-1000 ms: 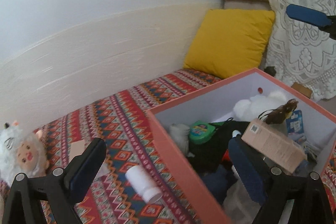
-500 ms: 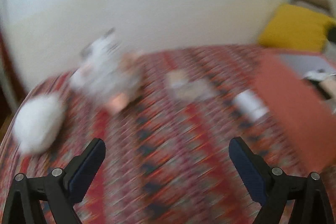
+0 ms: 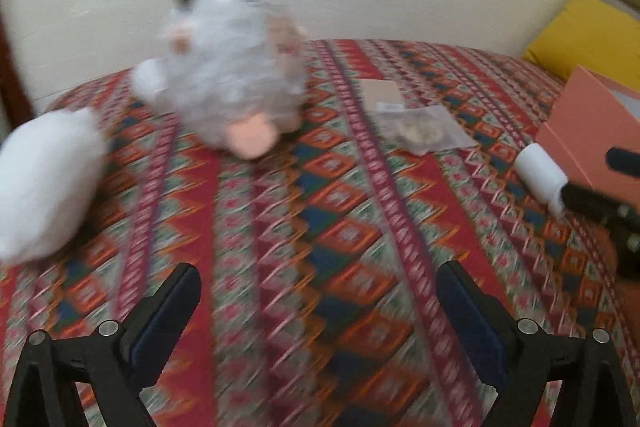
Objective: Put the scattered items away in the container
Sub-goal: 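Grasp the clear bag with the left tool while the right tool grasps the white bottle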
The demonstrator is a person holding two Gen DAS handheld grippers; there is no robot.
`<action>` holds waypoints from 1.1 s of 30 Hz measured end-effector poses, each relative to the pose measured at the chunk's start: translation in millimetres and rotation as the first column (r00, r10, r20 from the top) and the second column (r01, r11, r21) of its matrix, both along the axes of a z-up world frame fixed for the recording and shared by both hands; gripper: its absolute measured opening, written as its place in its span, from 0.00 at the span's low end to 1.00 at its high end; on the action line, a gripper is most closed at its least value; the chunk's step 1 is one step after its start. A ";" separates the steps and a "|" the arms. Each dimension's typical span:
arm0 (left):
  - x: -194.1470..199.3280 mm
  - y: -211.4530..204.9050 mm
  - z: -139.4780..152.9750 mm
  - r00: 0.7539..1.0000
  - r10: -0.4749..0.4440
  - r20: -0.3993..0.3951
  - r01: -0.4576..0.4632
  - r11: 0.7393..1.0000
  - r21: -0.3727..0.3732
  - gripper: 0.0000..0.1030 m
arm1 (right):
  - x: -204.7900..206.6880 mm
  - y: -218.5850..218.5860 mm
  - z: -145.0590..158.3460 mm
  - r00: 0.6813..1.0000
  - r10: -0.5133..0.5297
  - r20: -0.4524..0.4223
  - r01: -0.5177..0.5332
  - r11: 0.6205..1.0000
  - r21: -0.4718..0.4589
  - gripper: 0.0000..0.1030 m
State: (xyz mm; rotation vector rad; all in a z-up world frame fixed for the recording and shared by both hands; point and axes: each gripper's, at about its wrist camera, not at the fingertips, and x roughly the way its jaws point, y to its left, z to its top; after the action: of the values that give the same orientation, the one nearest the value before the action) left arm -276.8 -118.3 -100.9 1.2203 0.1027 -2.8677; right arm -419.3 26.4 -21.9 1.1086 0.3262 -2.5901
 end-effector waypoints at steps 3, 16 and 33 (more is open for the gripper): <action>-29.9 10.0 -5.9 1.000 -0.022 0.012 0.022 0.999 0.033 0.95 | -19.1 4.5 -15.8 0.999 -0.025 0.040 0.025 1.000 0.009 0.82; -164.9 52.1 -32.2 0.989 -0.126 0.079 0.111 0.979 0.172 0.95 | -65.5 25.5 -68.0 0.986 -0.088 0.139 0.078 0.994 0.078 0.76; -171.9 51.0 -30.4 0.997 -0.029 0.076 0.020 0.992 0.124 0.11 | -62.9 39.8 -54.4 0.966 -0.064 0.251 0.101 0.985 -0.141 0.37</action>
State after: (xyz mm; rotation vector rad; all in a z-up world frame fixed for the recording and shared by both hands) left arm -448.7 -67.2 -131.4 1.3616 0.2682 -2.8686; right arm -482.2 66.2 -76.3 1.3930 0.0243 -2.4608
